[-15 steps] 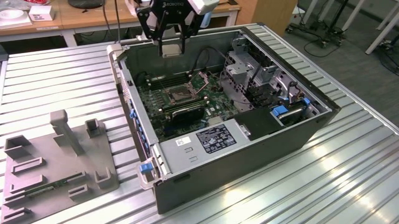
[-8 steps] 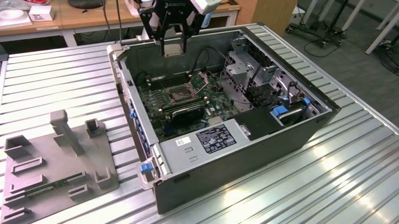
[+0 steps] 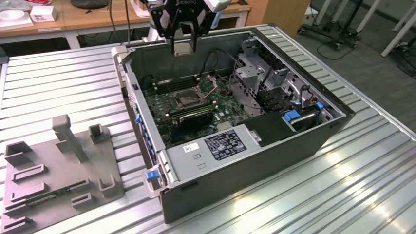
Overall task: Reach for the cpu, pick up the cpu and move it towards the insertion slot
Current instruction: 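Pick up the cpu and move it towards the insertion slot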
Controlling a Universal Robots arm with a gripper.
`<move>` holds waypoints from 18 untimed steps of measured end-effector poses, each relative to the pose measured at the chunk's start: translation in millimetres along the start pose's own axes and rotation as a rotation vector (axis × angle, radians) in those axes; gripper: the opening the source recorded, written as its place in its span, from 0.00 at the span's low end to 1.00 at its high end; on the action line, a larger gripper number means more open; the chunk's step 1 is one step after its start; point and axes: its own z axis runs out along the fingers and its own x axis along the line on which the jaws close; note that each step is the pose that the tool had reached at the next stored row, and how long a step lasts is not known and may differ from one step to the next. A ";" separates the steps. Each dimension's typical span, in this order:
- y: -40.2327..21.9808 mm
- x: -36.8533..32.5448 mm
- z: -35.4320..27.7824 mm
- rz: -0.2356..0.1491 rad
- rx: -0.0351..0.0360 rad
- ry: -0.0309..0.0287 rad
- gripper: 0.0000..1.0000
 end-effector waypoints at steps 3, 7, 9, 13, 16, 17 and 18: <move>2.4 -4.4 0.7 0.000 -0.0001 0.0000 0.55; 4.8 -8.3 1.4 0.000 -0.0001 0.0001 0.55; 5.7 -10.0 1.6 0.000 -0.0001 0.0001 0.55; 10.4 -16.6 3.5 -0.026 -0.0054 0.0007 0.55; 11.5 -16.5 5.0 -0.078 -0.0069 -0.0066 0.55; 11.6 -16.5 5.3 -0.076 -0.0095 -0.0066 0.55; 11.7 -16.5 5.6 -0.075 -0.0119 -0.0064 0.55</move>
